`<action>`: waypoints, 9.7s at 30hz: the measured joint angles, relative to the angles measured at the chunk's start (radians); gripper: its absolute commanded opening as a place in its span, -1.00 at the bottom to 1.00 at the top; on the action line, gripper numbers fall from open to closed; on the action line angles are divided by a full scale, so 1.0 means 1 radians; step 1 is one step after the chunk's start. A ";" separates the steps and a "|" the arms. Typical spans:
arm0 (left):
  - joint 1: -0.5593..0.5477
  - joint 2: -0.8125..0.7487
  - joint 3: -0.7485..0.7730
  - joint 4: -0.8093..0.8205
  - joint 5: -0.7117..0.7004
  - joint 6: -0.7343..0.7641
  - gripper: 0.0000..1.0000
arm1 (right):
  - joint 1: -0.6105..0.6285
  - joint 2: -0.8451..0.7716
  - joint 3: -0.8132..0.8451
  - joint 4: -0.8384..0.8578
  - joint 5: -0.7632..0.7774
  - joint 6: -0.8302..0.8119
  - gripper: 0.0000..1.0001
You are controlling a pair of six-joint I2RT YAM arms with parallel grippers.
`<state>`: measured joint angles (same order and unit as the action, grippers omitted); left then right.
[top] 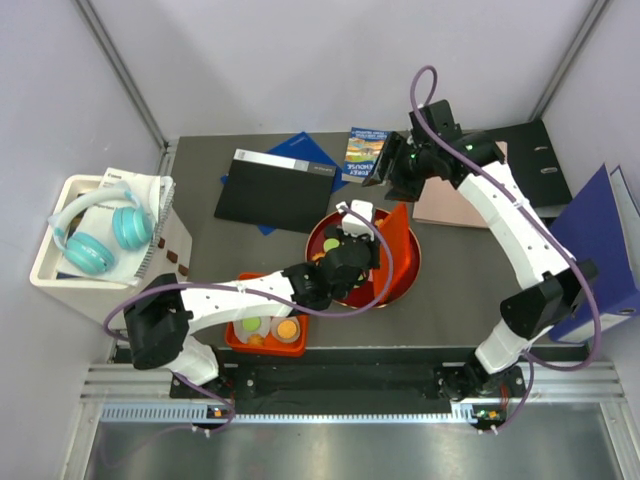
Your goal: Pack the cookies
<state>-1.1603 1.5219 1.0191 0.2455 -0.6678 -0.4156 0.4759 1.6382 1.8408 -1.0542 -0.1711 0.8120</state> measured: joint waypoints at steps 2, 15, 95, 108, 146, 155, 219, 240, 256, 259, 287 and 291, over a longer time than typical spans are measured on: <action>0.000 -0.008 0.000 0.000 -0.001 -0.001 -0.81 | 0.000 -0.005 0.027 -0.008 -0.003 -0.007 0.32; 0.000 -0.015 0.001 -0.015 -0.011 0.033 -1.00 | -0.009 -0.153 0.043 -0.047 0.052 -0.047 0.35; -0.183 0.386 0.034 1.052 -0.400 2.289 0.55 | -0.188 -0.024 -0.359 0.553 -0.529 -0.027 -1.00; -0.183 0.300 -0.033 1.056 -0.658 2.234 0.98 | -0.204 -0.029 -0.251 0.556 -0.510 -0.021 -1.00; -0.130 0.006 -0.122 1.074 -0.840 1.731 0.98 | -0.329 -0.256 0.043 0.535 -0.409 0.079 -1.00; 0.126 0.304 0.253 1.057 -0.845 1.858 0.98 | -0.330 -0.223 0.048 0.557 -0.378 0.111 -1.00; 0.325 0.278 0.971 -0.634 -0.169 0.508 0.98 | -0.499 -0.033 0.402 0.712 -0.543 0.389 -1.00; 0.721 -0.117 -0.019 -0.122 1.167 -0.623 0.98 | -0.490 -0.346 -0.083 0.671 -0.555 0.203 -1.00; 0.885 -0.163 -0.064 0.126 1.345 -0.804 0.98 | -0.411 -0.718 -0.804 0.839 -0.661 0.178 -1.00; 0.898 -0.137 -0.070 0.164 1.363 -0.830 0.98 | -0.406 -0.762 -0.861 0.907 -0.695 0.196 -1.00; 0.813 0.056 -0.081 0.636 1.592 -1.086 0.53 | -0.382 -0.467 -1.142 2.000 -0.836 0.811 -1.00; 0.812 0.071 -0.072 0.678 1.600 -1.110 -0.19 | -0.373 -0.407 -1.142 2.097 -0.853 0.862 -1.00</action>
<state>-0.3481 1.5932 0.9466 0.9234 0.9321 -1.5257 0.1024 1.2312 0.6991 1.0424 -1.0237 1.6741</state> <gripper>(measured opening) 0.589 0.126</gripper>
